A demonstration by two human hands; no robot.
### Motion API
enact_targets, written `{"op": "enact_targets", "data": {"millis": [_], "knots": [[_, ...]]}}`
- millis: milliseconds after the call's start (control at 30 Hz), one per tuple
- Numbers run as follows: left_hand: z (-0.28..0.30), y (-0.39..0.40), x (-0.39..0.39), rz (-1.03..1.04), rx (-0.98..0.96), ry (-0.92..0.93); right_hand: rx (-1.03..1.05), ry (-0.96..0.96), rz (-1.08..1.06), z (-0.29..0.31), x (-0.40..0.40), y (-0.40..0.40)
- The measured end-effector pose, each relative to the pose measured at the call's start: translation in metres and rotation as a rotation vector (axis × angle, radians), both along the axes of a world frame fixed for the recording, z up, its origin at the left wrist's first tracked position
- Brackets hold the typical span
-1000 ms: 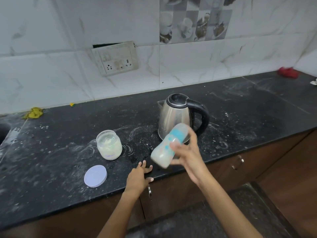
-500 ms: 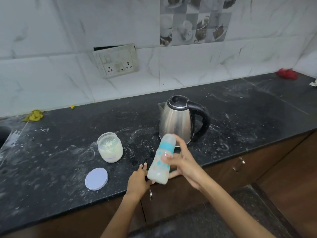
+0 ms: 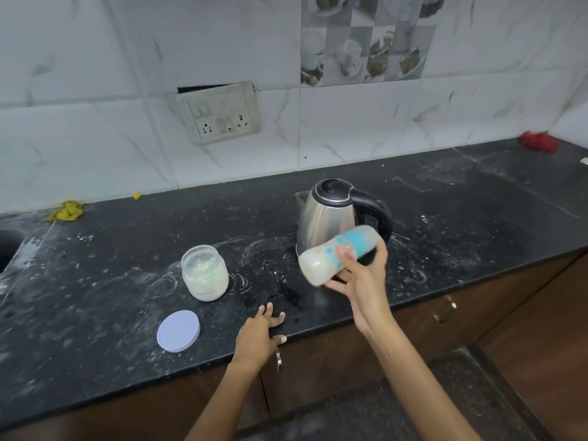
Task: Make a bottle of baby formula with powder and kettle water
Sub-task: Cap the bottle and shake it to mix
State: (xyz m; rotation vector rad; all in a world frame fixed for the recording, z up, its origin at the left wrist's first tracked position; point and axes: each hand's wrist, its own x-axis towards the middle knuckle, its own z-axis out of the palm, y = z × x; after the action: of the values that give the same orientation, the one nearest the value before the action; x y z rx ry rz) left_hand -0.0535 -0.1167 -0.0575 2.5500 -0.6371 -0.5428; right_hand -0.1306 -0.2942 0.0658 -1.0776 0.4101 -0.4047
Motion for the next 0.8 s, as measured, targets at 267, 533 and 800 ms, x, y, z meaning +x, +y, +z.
{"op": "enact_targets", "data": {"millis": [267, 533, 800], "knots": [[0.001, 0.0, -0.001, 0.067, -0.046, 0.012, 0.059, -0.065, 0.409, -0.001, -0.009, 0.01], [0.003, -0.002, -0.001, 0.028, 0.011, 0.007, 0.501, -0.282, 0.597, 0.001, -0.006, 0.009], [0.0, -0.002, 0.0, 0.033, 0.018, 0.022, 0.706, -0.262, 0.587, 0.002, -0.002, 0.013]]}}
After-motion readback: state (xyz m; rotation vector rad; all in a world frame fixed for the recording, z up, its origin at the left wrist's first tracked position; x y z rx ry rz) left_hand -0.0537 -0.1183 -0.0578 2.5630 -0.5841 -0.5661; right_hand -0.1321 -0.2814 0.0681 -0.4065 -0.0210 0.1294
